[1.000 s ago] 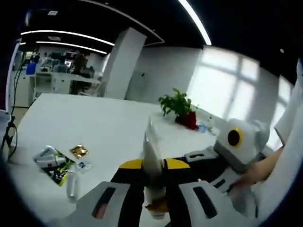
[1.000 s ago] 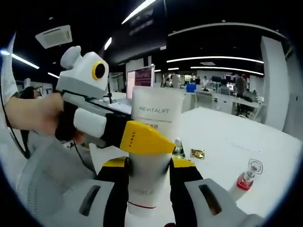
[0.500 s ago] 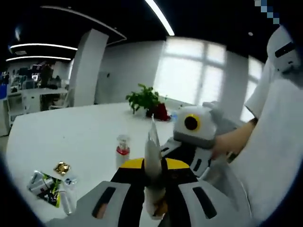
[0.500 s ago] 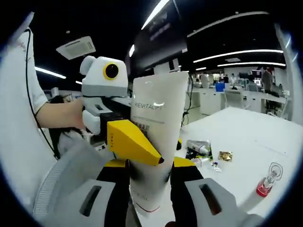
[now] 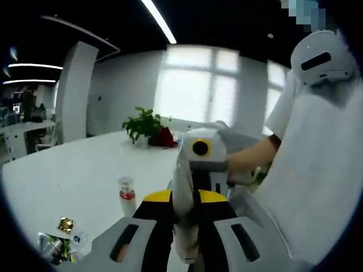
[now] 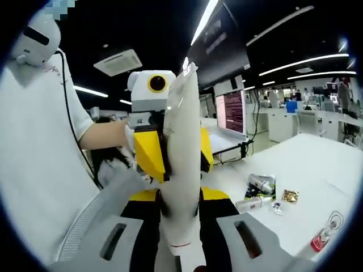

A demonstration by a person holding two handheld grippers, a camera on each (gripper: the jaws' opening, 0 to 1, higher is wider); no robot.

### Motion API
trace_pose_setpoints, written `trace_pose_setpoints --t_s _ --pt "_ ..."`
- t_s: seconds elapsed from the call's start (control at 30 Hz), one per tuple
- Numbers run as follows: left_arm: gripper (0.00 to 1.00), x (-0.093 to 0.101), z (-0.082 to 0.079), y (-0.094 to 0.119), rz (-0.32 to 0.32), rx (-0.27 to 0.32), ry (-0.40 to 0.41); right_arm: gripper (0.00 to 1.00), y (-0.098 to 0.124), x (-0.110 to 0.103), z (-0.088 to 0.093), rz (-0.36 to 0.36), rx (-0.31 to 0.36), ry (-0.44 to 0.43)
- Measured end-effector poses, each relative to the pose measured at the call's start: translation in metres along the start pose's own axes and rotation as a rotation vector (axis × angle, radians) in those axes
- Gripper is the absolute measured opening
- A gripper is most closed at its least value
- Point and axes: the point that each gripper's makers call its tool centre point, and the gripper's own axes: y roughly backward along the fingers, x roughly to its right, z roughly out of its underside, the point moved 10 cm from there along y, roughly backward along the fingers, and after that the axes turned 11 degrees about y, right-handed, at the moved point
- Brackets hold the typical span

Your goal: Arrange the skincare products in the storage area until every visible bottle or jar stands upright without overlapping.

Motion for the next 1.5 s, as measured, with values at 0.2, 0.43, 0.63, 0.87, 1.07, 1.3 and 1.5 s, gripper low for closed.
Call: trace_pose_setpoints --t_s 0.2,0.43,0.63,0.87,1.07,1.3,1.5 --pt "0.1 0.0 -0.003 -0.002 0.015 -0.014 -0.015 0.24 0.0 0.003 -0.002 -0.014 -0.009 0.012" --pt "0.1 -0.001 -0.003 -0.005 0.025 -0.045 -0.031 0.22 -0.001 0.006 -0.001 -0.022 -0.038 -0.004" --pt "0.11 -0.004 -0.001 -0.005 0.011 -0.073 -0.017 0.2 -0.002 0.006 0.001 -0.015 -0.065 0.026" --pt "0.11 -0.005 0.004 -0.009 -0.024 -0.128 0.01 0.19 -0.002 0.006 0.009 0.01 -0.103 0.065" --pt "0.14 -0.007 0.004 -0.011 -0.053 -0.159 -0.016 0.18 0.0 0.009 0.014 0.034 -0.113 0.087" --pt "0.19 -0.007 -0.003 -0.01 -0.068 -0.182 -0.076 0.17 0.001 0.008 0.014 0.05 -0.102 0.102" --pt "0.23 -0.009 -0.012 -0.005 -0.074 -0.24 -0.144 0.17 0.001 0.008 0.02 0.052 -0.112 0.099"
